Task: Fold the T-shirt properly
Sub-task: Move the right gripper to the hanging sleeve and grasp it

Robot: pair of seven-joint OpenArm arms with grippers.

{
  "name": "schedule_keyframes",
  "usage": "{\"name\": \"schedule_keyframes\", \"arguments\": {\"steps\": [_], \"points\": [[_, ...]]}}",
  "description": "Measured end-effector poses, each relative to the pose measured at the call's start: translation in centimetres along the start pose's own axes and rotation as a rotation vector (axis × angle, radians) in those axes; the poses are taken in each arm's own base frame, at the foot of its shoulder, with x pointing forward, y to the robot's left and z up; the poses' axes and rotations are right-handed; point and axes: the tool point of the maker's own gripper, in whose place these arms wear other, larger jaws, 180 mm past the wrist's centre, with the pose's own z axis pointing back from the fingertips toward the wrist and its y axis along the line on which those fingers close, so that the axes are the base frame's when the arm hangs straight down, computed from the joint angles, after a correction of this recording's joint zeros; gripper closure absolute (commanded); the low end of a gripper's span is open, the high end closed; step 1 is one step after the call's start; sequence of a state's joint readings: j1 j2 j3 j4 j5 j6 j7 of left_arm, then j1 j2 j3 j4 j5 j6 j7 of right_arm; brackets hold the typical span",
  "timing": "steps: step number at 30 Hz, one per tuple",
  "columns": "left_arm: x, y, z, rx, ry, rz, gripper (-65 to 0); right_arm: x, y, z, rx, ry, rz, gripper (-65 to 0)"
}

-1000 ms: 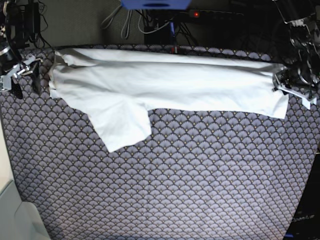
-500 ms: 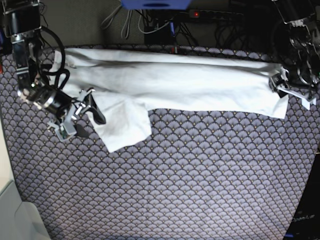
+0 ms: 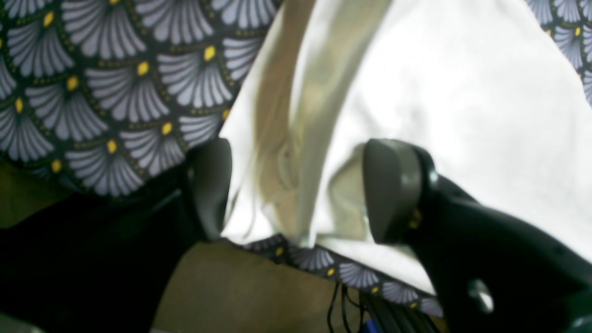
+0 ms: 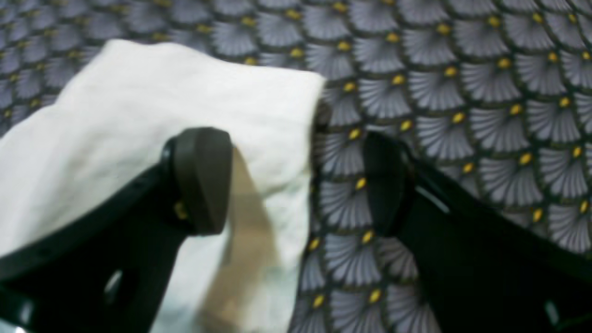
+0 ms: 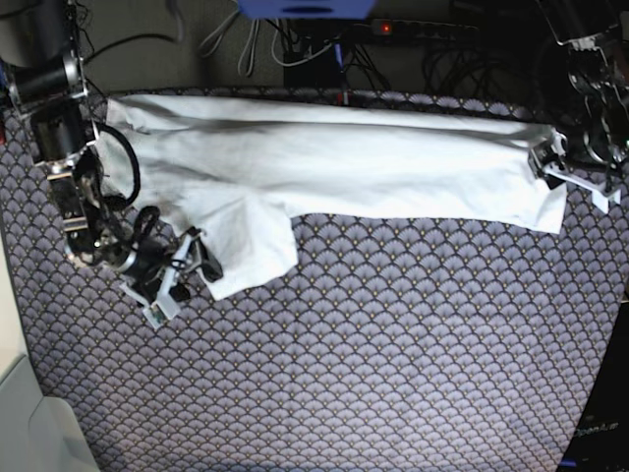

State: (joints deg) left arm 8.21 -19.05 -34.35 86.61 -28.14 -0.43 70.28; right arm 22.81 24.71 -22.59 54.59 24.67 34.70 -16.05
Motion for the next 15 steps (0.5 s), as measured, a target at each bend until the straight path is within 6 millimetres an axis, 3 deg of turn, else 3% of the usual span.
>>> {"name": "schedule_keyframes", "arguments": {"steps": [2,5,12,15], "points": [[0.0,0.0,0.0,-0.001,0.001,0.0,-43.7,0.1,-0.3,-0.4,0.0,-0.027,-0.016,-45.4],[0.0,0.0,0.0,0.0,0.001,0.0,-43.7,-1.6,0.5,-0.9,0.018,-0.008,-0.014,-45.2],[0.1,-0.1,0.0,-0.001,-0.002,0.0,-43.7,-1.9,1.9,-1.2,0.046,-0.038,-0.033,-45.0],[0.1,-0.1,0.0,-0.001,-0.002,0.0,-43.6,-1.8,2.2,-1.4,0.051,-0.041,-0.035,-40.4]]}}
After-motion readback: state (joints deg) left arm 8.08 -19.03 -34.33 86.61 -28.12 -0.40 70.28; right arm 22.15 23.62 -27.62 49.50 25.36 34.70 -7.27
